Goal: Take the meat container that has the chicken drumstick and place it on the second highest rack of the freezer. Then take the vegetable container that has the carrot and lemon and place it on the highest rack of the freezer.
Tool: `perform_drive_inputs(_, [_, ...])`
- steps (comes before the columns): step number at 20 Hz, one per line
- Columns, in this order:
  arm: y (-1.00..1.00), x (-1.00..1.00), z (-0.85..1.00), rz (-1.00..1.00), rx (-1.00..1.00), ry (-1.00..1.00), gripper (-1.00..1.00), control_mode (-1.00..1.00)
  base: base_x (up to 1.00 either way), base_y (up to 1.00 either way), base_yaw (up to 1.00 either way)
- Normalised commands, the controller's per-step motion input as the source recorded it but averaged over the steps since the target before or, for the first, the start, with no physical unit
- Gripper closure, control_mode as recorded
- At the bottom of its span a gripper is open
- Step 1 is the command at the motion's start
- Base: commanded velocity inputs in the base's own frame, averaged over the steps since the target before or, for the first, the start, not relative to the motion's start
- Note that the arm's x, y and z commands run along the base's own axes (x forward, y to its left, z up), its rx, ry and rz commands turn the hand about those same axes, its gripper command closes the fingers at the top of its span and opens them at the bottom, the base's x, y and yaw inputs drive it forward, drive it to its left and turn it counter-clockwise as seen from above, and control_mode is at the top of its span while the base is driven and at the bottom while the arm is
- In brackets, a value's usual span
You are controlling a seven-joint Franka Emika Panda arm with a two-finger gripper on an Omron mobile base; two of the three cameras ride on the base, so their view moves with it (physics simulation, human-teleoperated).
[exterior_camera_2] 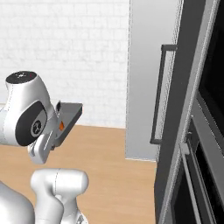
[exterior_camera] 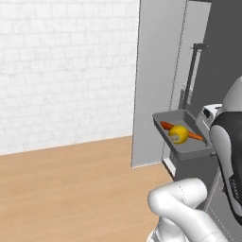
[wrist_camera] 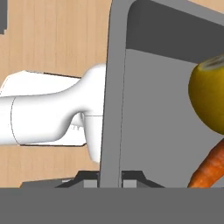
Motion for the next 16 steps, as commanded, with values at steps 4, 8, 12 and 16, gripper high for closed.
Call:
perform_drive_inputs(4, [0.00,0.00,0.00,0.00,0.00,0.00,1.00,1.00,1.00,0.00,0.00])
perform_drive_inputs(8, [0.00,0.00,0.00,0.00,0.00,0.00,1.00,1.00,1.00,0.00,0.00])
perform_drive_inputs(12, [0.00,0.00,0.00,0.00,0.00,0.00,1.00,1.00,0.58,-0.01,-0.17])
perform_drive_inputs(16, [0.00,0.00,0.00,0.00,0.00,0.00,1.00,1.00,0.19,0.00,-0.53])
